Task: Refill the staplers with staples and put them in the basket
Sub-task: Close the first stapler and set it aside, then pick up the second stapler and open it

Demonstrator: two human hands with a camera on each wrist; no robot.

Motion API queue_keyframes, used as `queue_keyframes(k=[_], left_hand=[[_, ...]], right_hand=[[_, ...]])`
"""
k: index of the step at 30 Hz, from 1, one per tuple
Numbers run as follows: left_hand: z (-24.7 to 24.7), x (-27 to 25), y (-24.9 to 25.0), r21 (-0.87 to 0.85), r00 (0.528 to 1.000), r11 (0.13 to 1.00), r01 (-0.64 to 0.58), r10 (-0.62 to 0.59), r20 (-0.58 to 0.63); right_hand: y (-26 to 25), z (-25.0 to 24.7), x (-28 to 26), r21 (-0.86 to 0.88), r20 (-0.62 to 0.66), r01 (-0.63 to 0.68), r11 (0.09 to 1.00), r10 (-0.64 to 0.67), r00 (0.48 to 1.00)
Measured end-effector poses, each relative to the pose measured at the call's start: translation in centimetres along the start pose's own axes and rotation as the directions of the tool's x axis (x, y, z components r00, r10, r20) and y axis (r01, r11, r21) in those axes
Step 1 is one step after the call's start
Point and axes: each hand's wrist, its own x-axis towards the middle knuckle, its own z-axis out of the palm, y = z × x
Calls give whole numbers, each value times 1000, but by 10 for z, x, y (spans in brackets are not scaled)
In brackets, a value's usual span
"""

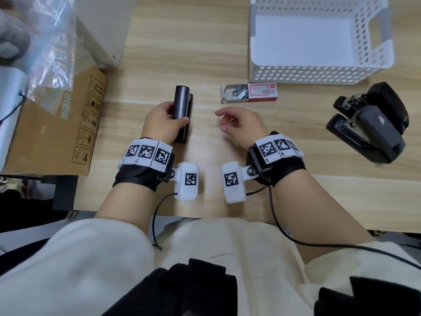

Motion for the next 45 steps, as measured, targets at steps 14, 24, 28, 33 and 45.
queue_keyframes(k=[14, 24, 28, 33, 45], left_hand=[[149, -47, 126, -350, 903, 914, -205, 315, 292], [244, -52, 163, -87, 677, 899, -430, 384, 628], [248, -39, 162, 146, 620, 746, -650, 409, 670], [240, -36, 149, 194, 653, 727, -658, 423, 628], [142, -40, 57, 203, 892, 889, -410, 345, 294]], right_hand=[[83, -143, -75, -45, -523, 24, 999, -44, 851], [146, -184, -109, -99, -605, -240, 966, 133, 785], [153, -187, -102, -30, -558, -204, 979, 153, 816], [145, -186, -95, 8, -460, -162, 987, 148, 875], [83, -108, -54, -134, -100, 63, 989, -76, 992]])
